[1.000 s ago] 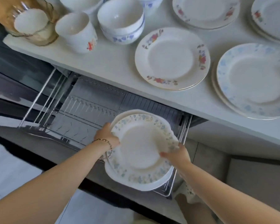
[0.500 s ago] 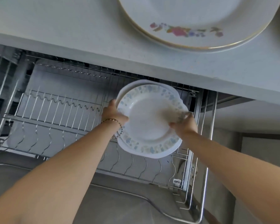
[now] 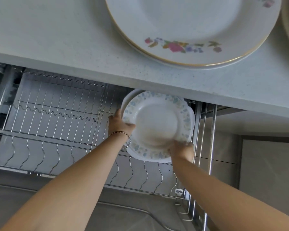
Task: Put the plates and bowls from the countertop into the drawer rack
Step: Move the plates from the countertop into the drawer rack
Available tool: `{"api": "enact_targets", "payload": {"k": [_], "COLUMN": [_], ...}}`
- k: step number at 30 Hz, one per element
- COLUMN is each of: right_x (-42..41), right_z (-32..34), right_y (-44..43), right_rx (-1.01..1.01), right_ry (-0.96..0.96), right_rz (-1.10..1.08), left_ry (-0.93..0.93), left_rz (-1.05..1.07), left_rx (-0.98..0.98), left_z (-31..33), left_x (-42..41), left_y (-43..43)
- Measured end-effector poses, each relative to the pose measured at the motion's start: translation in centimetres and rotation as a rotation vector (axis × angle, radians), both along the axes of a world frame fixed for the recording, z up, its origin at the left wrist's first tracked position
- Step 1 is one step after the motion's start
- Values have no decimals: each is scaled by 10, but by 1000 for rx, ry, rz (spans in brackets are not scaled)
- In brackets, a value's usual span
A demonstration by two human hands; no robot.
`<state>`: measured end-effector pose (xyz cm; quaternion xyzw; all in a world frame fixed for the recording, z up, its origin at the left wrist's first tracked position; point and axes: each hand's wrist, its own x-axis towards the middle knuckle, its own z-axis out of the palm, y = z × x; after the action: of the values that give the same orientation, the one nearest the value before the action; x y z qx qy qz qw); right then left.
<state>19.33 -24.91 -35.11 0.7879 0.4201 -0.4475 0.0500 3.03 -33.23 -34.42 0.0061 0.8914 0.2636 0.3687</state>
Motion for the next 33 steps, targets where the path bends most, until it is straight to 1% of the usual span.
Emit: {"api": "enact_targets", "payload": {"k": [3, 6, 7, 8, 9, 11, 12, 13, 15, 17, 20, 23, 25, 28, 30, 33], "right_x": [5, 9, 10, 12, 10, 15, 15, 15, 16, 16, 24, 41, 55, 75, 82, 85], "right_z": [4, 16, 21, 24, 35, 47, 55, 67, 97, 131, 188, 244, 282, 328, 342, 335], "right_y": [1, 0, 0, 1, 2, 2, 4, 7, 15, 25, 48, 85, 116, 170, 210, 269], "right_rx": [28, 12, 5, -15, -85, -125, -156, -166, -226, -296, -294, -174, -31, 174, 310, 444], "right_ry": [-12, -45, -28, -9, 41, -62, -75, -69, -62, 11, 78, 115, 143, 212, 203, 104], "right_rz": [-12, 169, 177, 183, 201, 426, 499, 676, 922, 1022, 1231, 1282, 1278, 1140, 1047, 979], "left_ry": [-7, -53, -50, -34, -18, -27, -64, -105, -178, -182, -146, -95, -41, 25, 67, 122], "left_rz": [-41, -25, -53, -117, -190, -278, -291, -314, -459, -597, -654, -661, -666, -605, -515, -364], "left_rx": [61, 82, 59, -12, -122, -353, -414, -414, -318, -262, -200, -95, -13, 91, 101, 49], "left_z": [0, 2, 4, 7, 13, 33, 45, 58, 88, 123, 174, 223, 254, 290, 305, 306], "left_x": [3, 3, 4, 6, 10, 19, 23, 26, 36, 51, 73, 91, 99, 111, 116, 118], "left_y": [2, 1, 0, -2, -4, -7, -8, -8, -5, -1, 16, 53, 86, 138, 173, 214]}}
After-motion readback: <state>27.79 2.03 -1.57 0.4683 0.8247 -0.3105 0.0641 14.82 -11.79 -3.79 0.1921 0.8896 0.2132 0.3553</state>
